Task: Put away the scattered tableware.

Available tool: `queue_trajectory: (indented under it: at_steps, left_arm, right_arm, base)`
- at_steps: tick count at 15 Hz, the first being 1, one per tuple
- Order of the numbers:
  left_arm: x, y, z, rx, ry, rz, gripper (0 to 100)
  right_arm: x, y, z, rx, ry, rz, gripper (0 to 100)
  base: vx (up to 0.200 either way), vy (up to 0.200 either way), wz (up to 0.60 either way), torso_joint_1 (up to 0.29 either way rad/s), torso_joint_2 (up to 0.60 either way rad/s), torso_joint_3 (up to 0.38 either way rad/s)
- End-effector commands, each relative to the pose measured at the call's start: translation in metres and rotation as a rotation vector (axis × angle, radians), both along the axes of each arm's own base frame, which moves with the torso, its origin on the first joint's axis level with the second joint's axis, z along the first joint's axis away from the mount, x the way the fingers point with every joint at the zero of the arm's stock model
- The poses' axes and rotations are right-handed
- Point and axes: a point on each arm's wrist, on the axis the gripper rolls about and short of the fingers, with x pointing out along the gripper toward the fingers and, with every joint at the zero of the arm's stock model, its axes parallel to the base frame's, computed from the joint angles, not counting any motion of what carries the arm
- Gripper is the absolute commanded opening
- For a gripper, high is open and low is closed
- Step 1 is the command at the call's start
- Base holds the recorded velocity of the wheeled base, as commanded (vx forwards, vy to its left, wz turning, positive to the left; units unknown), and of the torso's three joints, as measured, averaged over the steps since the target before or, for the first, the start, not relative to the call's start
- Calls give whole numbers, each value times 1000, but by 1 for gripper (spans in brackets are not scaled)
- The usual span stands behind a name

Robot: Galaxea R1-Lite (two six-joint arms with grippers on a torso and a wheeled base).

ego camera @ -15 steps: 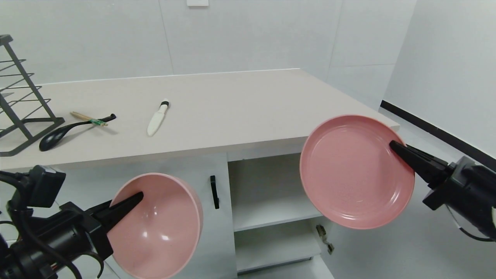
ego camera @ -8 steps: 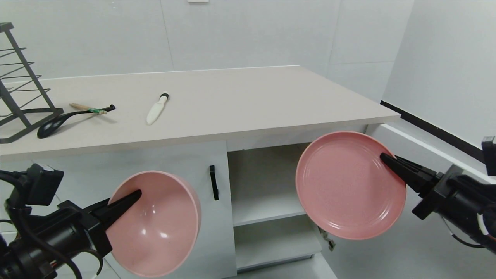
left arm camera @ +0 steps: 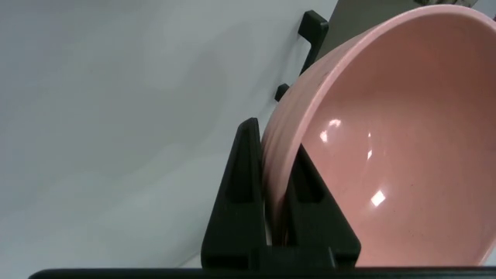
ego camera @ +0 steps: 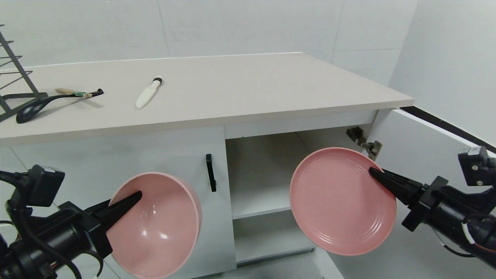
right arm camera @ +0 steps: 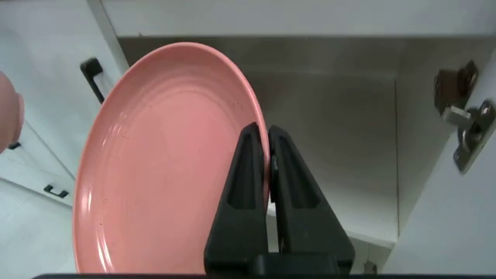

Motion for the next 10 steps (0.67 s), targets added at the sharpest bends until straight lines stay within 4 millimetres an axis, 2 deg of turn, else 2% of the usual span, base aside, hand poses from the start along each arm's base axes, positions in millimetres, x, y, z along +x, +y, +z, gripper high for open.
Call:
queue_trajectory:
  at_steps: [1,10]
  left_arm:
    - [0,0,-1,0,5,0,0]
    - [1,0,-1,2,9,1,0]
  right_arm:
    - [1,1,-10,-17,51,2,0]
    - [2,14,-30,-52,154,57,0]
  base:
    - [0,0,0,0,0,0]
    - [0,0,0,0,0,0]
